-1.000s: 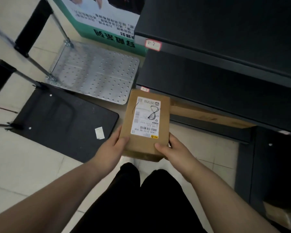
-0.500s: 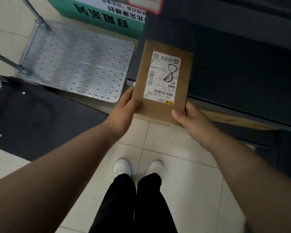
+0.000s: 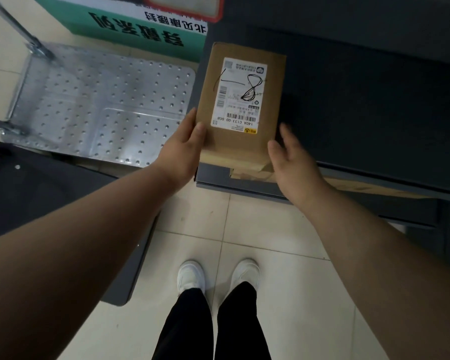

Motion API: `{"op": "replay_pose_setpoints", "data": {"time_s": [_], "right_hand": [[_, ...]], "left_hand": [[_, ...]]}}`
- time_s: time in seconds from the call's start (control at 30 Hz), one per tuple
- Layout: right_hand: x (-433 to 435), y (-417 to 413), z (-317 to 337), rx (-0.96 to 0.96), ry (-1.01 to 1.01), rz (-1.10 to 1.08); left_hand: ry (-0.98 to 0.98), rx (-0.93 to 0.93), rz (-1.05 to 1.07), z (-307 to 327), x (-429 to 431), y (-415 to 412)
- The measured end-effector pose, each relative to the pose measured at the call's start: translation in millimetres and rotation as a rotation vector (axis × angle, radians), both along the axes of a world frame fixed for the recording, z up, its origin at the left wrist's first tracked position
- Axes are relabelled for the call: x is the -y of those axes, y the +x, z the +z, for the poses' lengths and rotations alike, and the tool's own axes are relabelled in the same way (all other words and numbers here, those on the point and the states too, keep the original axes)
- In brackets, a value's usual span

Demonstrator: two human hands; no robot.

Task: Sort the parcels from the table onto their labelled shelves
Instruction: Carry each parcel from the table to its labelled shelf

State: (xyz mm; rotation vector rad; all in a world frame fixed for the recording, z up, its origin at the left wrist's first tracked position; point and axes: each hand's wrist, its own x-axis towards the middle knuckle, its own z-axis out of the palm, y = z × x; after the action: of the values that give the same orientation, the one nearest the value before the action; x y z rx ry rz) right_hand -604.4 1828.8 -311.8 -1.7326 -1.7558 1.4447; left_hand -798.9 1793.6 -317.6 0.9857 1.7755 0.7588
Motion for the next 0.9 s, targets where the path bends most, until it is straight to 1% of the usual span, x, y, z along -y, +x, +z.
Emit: {"op": "replay_pose_setpoints", "data": {"time_s": [0.07,0.17,0.23,0.3,0.37,0.47,0.6,0.73,0.9], "right_hand": [[8,5,7,0.122,0.108,0.088],[27,9,15,0.340,0.421,0.354],[38,10,12,0.425,0.574,0.499],[47,8,8,0.491,0.626,0.609],[49,7,0,0.541,0.614,0.659],[39,2,-6,0.618,0.577,0.646],[17,-8,-4,0.708,0.540,0.676],[-7,-17,0,0.799,0.486,0.660],[-31,-25,4,0.832,0.379,0.639]], "left_hand": [[0.049,-0.241,-0.121,10,7,1],[0.329,-0.688,-0.472,15,29,-2],[0.435,-0.865,-0.671,6,43,-5],[0.435,-0.962,-0.771,-2,54,-5],[0.401,-1.007,-0.807,-9,58,-3],[0.383,-1.036,-0.808,-15,50,-4],[0.339,-1.042,-0.791,-17,27,-5],[0.243,-1.070,-0.754,-14,3,0],[0.153,-1.082,-0.763,-3,-21,7]]}}
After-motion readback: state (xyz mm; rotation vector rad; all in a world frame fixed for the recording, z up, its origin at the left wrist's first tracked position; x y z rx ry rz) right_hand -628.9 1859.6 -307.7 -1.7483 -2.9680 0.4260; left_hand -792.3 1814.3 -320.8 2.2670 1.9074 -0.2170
